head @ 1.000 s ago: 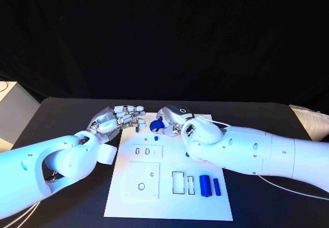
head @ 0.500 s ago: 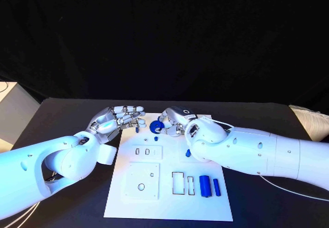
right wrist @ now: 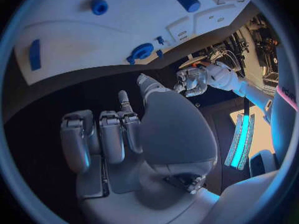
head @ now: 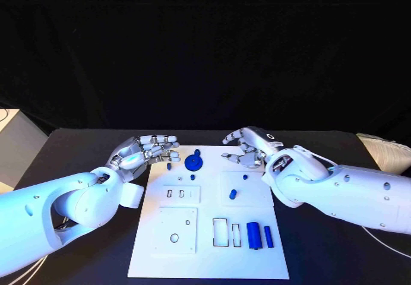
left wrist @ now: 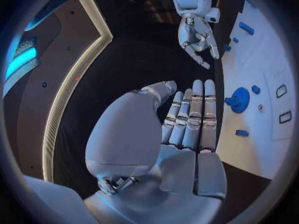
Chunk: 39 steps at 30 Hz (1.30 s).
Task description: Assemble the parts on the task board
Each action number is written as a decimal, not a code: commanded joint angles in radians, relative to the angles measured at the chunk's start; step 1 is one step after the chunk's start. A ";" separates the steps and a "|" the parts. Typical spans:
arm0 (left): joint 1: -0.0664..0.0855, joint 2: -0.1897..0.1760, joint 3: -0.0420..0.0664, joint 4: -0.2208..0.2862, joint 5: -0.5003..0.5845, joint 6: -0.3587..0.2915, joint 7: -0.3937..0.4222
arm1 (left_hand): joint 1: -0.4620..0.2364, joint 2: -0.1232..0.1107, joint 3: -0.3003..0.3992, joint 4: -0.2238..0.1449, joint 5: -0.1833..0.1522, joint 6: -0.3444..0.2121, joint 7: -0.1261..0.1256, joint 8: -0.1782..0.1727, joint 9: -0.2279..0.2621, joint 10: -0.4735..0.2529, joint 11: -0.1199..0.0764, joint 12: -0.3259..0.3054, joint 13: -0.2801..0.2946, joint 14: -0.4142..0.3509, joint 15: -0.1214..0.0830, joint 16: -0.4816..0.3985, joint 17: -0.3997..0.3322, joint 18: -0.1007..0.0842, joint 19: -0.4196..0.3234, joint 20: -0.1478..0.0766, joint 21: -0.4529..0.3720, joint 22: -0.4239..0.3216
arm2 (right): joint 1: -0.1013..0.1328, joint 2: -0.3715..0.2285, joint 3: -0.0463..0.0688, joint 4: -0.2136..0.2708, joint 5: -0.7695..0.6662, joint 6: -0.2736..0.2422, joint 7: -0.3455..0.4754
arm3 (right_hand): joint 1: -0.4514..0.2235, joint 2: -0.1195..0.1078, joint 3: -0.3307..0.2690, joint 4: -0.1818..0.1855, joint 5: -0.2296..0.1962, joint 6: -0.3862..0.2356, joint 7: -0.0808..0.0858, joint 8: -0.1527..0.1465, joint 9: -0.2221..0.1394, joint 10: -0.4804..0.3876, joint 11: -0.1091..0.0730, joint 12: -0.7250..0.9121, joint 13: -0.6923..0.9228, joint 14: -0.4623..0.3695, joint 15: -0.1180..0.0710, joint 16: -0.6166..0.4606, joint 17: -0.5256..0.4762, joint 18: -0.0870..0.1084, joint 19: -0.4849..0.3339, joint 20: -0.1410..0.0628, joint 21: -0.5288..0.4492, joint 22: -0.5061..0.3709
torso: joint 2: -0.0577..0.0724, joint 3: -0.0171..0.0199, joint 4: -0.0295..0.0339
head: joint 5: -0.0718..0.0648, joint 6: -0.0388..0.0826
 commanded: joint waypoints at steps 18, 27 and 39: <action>0.000 0.014 0.001 -0.012 -0.003 0.023 0.009 | -0.007 0.000 0.002 -0.012 -0.003 0.007 0.015 -0.007 -0.002 0.007 -0.002 -0.005 0.000 -0.007 -0.002 0.002 0.003 -0.004 -0.011 -0.001 0.013 0.006 | 0.004 -0.163 -0.006 -0.067 0.150 0.162 0.258 | 0.058 -0.047 0.008 -0.016 -0.023 -0.007 0.005 -0.016 -0.009 0.067 -0.001 -0.013 0.228 0.098 -0.002 0.010 0.238 -0.014 0.103 0.001 0.005 0.263 | -0.010 0.0193 -0.0203 | -0.010 0.004; 0.000 0.013 0.000 -0.014 -0.003 0.024 0.009 | -0.007 0.000 0.002 -0.012 -0.003 0.007 0.015 -0.007 -0.002 0.007 -0.002 -0.005 0.000 -0.007 -0.002 0.002 0.003 -0.004 -0.011 -0.001 0.013 0.006 | -0.017 -0.134 -0.009 -0.132 0.131 0.210 0.254 | 0.064 -0.051 0.002 -0.015 -0.033 -0.013 0.006 -0.021 -0.011 0.065 0.000 -0.014 0.226 0.098 -0.001 0.011 0.240 -0.014 0.103 0.002 0.005 0.263 | -0.007 0.0166 -0.0181 | -0.009 -0.004; 0.000 0.012 0.000 -0.014 -0.003 0.024 0.008 | -0.007 0.000 0.002 -0.012 -0.003 0.007 0.015 -0.007 -0.002 0.007 -0.002 -0.005 0.000 -0.007 -0.002 0.002 0.003 -0.004 -0.011 -0.001 0.013 0.006 | -0.033 -0.090 -0.011 -0.181 0.124 0.197 0.234 | 0.069 -0.046 0.003 -0.013 -0.034 -0.012 0.006 -0.020 -0.012 0.067 0.000 -0.012 0.228 0.099 -0.001 0.012 0.242 -0.014 0.103 0.002 0.005 0.263 | -0.006 0.0170 -0.0182 | -0.006 -0.012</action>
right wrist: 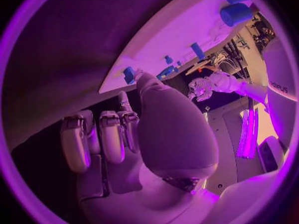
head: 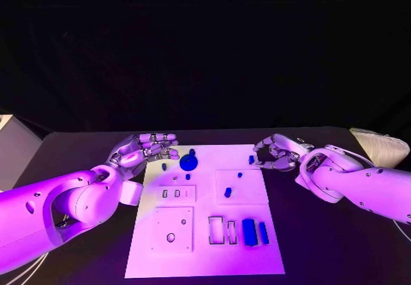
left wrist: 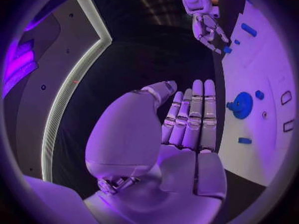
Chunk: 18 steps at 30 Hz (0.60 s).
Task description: Assemble the parts on the task board
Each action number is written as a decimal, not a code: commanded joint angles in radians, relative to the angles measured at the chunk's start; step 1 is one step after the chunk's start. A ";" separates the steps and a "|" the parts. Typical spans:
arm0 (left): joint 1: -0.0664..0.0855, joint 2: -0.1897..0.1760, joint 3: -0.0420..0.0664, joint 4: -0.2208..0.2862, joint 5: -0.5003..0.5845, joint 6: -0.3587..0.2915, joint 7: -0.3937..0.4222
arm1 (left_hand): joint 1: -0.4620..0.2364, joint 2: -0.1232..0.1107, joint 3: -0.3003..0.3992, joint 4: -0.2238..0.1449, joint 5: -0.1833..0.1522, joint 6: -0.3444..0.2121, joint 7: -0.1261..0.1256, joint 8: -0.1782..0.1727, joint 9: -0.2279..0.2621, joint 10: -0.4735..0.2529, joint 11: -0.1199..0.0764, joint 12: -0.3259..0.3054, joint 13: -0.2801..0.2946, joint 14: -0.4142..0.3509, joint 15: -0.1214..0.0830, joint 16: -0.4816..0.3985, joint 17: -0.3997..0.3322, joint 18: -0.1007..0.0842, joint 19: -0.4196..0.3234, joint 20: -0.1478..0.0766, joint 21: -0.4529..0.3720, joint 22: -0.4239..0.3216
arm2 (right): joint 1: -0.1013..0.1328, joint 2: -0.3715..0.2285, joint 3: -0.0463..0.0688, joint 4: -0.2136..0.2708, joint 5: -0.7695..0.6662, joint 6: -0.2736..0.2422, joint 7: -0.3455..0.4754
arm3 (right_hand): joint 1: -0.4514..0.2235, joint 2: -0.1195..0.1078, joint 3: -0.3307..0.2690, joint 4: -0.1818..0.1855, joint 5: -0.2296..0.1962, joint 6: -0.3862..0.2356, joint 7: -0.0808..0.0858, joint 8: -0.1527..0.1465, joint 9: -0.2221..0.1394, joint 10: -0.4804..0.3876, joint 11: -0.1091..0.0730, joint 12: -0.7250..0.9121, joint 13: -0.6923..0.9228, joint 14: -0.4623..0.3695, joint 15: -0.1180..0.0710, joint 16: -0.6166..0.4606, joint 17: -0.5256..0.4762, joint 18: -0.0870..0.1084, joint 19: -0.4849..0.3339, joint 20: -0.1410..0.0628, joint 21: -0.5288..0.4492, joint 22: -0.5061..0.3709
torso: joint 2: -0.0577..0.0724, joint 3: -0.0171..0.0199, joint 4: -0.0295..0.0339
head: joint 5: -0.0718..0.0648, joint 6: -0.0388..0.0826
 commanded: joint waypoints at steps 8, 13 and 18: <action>0.001 0.001 0.001 0.001 -0.004 0.019 0.007 | -0.007 0.000 0.002 -0.007 -0.003 0.007 0.015 -0.007 -0.002 0.007 -0.002 -0.005 0.000 -0.007 -0.002 0.002 0.001 -0.004 -0.008 0.002 0.004 0.001 | -0.009 0.030 0.000 -0.022 -0.012 0.012 -0.009 | 0.013 0.013 0.000 0.004 -0.001 0.007 0.000 0.003 0.001 0.070 0.000 0.001 0.231 0.099 -0.001 0.004 0.242 -0.014 0.103 0.002 0.005 0.263 | 0.000 -0.0007 0.0011 | 0.002 -0.008; 0.001 0.000 0.001 0.001 -0.004 0.019 0.007 | -0.007 0.000 0.002 -0.007 -0.003 0.007 0.015 -0.007 -0.002 0.007 -0.002 -0.005 0.000 -0.007 -0.002 0.002 0.001 -0.004 -0.008 0.002 0.004 0.001 | -0.015 0.037 0.000 -0.025 -0.009 0.015 -0.011 | 0.015 0.018 0.005 0.010 0.003 0.032 -0.004 0.017 0.005 0.073 -0.003 0.003 0.233 0.099 -0.002 0.004 0.241 -0.014 0.103 0.001 0.005 0.263 | -0.001 -0.0002 -0.0013 | 0.004 -0.013; 0.001 0.000 0.001 0.001 -0.005 0.019 0.006 | -0.007 0.000 0.002 -0.007 -0.003 0.007 0.015 -0.007 -0.002 0.007 -0.002 -0.005 0.000 -0.007 -0.002 0.002 0.001 -0.004 -0.008 0.002 0.004 0.001 | -0.018 0.042 0.000 -0.027 -0.009 0.016 -0.016 | 0.016 0.020 0.011 0.015 0.005 0.054 -0.009 0.030 0.009 0.075 -0.008 0.006 0.235 0.099 -0.007 0.004 0.242 -0.014 0.103 -0.002 0.005 0.263 | -0.002 -0.0005 -0.0009 | 0.002 -0.015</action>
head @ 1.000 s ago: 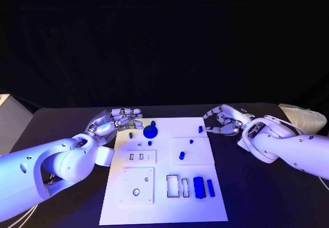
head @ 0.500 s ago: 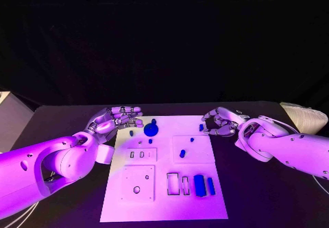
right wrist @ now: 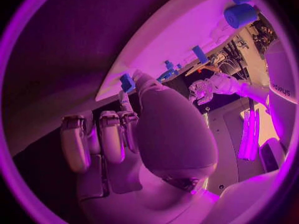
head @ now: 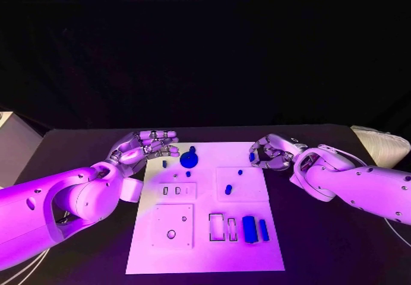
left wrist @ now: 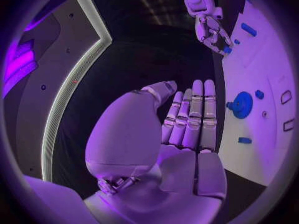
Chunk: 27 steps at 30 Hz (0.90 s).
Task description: Assemble the parts on the task board
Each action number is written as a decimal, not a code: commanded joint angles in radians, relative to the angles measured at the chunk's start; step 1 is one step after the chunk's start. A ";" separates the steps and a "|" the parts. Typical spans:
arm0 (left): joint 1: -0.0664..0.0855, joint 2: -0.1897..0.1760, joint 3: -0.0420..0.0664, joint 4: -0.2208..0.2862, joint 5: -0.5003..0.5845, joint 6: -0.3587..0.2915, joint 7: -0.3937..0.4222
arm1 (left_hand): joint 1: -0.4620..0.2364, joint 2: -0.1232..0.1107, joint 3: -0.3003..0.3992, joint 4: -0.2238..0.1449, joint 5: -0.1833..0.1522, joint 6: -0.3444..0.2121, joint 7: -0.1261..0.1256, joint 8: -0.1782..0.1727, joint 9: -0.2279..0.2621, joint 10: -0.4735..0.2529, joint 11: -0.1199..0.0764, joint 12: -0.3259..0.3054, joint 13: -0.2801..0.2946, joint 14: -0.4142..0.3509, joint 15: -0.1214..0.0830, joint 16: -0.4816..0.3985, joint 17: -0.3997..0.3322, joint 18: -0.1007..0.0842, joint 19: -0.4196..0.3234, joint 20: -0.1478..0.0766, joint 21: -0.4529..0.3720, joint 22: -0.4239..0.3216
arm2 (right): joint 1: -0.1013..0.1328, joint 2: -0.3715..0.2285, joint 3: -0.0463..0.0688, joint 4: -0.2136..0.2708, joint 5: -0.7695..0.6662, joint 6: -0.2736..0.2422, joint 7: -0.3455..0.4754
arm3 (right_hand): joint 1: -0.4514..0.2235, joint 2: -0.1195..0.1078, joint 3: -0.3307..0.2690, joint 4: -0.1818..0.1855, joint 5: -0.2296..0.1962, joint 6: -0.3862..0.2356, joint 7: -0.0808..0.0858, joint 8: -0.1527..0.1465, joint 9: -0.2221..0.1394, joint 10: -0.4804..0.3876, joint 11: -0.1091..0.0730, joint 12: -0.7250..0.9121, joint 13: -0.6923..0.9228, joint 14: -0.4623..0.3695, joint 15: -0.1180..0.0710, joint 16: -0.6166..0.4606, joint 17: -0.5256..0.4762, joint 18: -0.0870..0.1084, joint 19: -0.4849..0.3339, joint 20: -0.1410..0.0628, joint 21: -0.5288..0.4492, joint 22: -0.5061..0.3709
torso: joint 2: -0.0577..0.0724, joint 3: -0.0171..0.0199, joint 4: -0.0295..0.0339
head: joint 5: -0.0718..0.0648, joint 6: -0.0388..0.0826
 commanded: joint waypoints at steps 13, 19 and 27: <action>0.001 -0.002 0.001 0.003 -0.004 0.018 0.006 | -0.007 0.000 0.002 -0.007 -0.003 0.007 0.015 -0.007 -0.002 0.007 -0.002 -0.005 0.000 -0.007 -0.002 0.002 0.001 -0.004 -0.008 0.002 0.004 0.001 | -0.004 0.008 0.000 -0.004 -0.009 0.003 -0.014 | 0.008 0.018 0.025 0.012 0.011 0.057 -0.020 0.041 0.011 0.082 -0.025 0.013 0.242 0.099 -0.022 0.005 0.243 -0.014 0.103 -0.015 0.005 0.264 | -0.002 0.0005 -0.0004 | -0.003 -0.003; 0.001 -0.002 0.001 0.003 -0.004 0.018 0.006 | -0.007 0.000 0.002 -0.007 -0.003 0.007 0.015 -0.007 -0.002 0.007 -0.002 -0.005 0.000 -0.007 -0.002 0.002 0.001 -0.004 -0.008 0.002 0.004 0.001 | -0.004 0.012 0.000 -0.004 -0.010 -0.023 -0.024 | 0.010 0.033 0.046 0.013 0.014 0.081 -0.032 0.063 0.017 0.087 -0.036 0.019 0.247 0.099 -0.032 0.005 0.244 -0.014 0.103 -0.025 0.005 0.264 | -0.001 0.0000 0.0001 | -0.005 -0.004; 0.001 -0.003 0.001 0.003 -0.005 0.018 0.005 | -0.007 0.000 0.002 -0.007 -0.003 0.007 0.015 -0.007 -0.002 0.007 -0.002 -0.005 0.000 -0.007 -0.002 0.002 0.001 -0.004 -0.008 0.002 0.004 0.001 | -0.005 0.017 0.000 0.001 -0.011 -0.074 -0.056 | 0.020 0.052 0.077 0.003 0.019 0.095 -0.045 0.084 0.024 0.093 -0.048 0.026 0.253 0.100 -0.043 0.005 0.245 -0.014 0.103 -0.035 0.005 0.264 | -0.002 0.0006 0.0002 | -0.005 -0.006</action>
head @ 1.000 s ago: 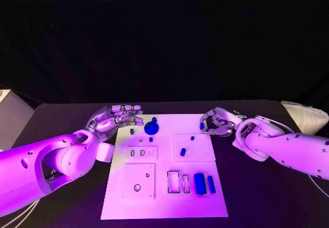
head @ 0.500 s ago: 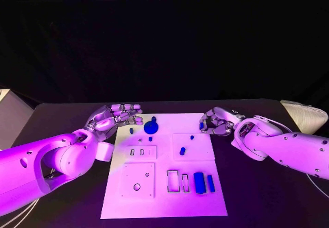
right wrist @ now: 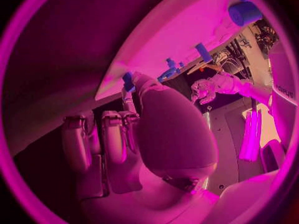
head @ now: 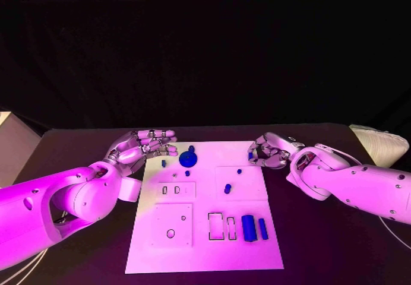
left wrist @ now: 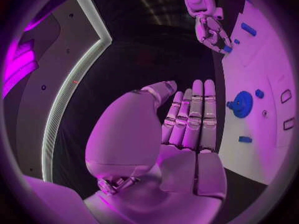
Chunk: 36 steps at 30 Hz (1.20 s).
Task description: Assemble the parts on the task board
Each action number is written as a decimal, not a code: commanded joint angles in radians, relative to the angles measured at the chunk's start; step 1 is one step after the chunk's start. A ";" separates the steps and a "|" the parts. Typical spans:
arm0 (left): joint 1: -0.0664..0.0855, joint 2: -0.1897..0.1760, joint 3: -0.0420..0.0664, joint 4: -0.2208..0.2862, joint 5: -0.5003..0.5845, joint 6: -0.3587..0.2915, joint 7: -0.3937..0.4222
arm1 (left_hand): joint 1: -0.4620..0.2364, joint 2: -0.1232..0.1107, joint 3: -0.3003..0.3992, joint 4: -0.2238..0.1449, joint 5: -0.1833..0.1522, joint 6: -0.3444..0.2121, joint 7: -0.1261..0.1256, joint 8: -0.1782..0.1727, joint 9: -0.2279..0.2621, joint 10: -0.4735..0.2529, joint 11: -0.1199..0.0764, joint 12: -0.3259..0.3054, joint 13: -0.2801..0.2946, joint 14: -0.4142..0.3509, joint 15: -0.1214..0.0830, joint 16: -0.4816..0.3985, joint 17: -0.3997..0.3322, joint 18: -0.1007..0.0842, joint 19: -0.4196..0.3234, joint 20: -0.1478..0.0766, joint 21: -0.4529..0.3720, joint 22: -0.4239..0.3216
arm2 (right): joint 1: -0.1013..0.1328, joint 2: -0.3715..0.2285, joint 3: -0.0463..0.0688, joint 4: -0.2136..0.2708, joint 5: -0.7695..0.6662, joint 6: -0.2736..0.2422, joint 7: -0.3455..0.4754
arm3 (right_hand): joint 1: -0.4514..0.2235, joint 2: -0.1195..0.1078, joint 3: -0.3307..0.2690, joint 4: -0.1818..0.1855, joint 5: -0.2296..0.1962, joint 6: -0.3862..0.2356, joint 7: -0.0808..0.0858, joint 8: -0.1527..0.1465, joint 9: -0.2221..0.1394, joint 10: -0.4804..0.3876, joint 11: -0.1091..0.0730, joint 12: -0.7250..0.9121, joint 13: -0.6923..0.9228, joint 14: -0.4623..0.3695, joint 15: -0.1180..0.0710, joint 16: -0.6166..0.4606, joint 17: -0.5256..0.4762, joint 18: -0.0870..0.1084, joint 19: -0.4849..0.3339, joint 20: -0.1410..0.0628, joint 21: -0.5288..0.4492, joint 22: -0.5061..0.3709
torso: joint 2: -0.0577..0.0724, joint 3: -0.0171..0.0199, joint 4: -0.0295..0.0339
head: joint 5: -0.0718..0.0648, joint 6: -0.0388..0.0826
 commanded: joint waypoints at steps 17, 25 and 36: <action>0.001 0.001 0.001 -0.007 -0.004 0.017 0.006 | -0.007 0.000 0.002 -0.007 -0.003 0.007 0.015 -0.007 -0.002 0.007 -0.002 -0.005 0.000 -0.007 -0.002 0.002 0.001 -0.004 -0.008 0.002 0.004 0.002 | 0.022 -0.012 0.007 0.167 -0.027 -0.119 -0.147 | 0.011 0.017 0.084 -0.039 -0.011 -0.001 -0.004 0.031 0.015 0.096 -0.012 0.006 0.253 0.099 -0.011 0.004 0.244 -0.014 0.106 -0.017 0.005 0.263 | -0.007 -0.0027 -0.0030 | 0.016 -0.003; 0.001 0.008 0.001 -0.039 -0.004 0.016 0.010 | -0.011 0.001 0.006 -0.014 -0.003 0.009 0.016 -0.008 -0.002 0.008 -0.002 -0.005 0.000 -0.007 -0.002 0.001 0.005 -0.004 -0.019 0.002 0.020 0.012 | 0.028 0.066 0.007 0.264 -0.074 -0.125 -0.267 | 0.007 0.014 0.087 -0.041 -0.013 -0.003 -0.004 0.033 0.015 0.094 -0.012 0.003 0.251 0.098 -0.011 0.003 0.240 -0.014 0.106 -0.016 0.005 0.263 | -0.017 -0.0065 -0.0050 | 0.047 -0.015; 0.001 0.019 0.001 -0.083 -0.003 0.012 0.015 | -0.011 0.001 0.006 -0.014 -0.003 0.009 0.016 -0.008 -0.002 0.008 -0.002 -0.005 0.000 -0.007 -0.002 0.001 0.005 -0.004 -0.019 0.002 0.020 0.012 | -0.008 0.206 0.001 0.288 -0.174 -0.127 -0.411 | 0.002 0.009 0.092 -0.044 -0.018 -0.005 -0.004 0.036 0.016 0.091 -0.012 -0.002 0.247 0.097 -0.011 0.001 0.234 -0.014 0.106 -0.016 0.005 0.263 | -0.033 -0.0172 -0.0051 | 0.074 -0.031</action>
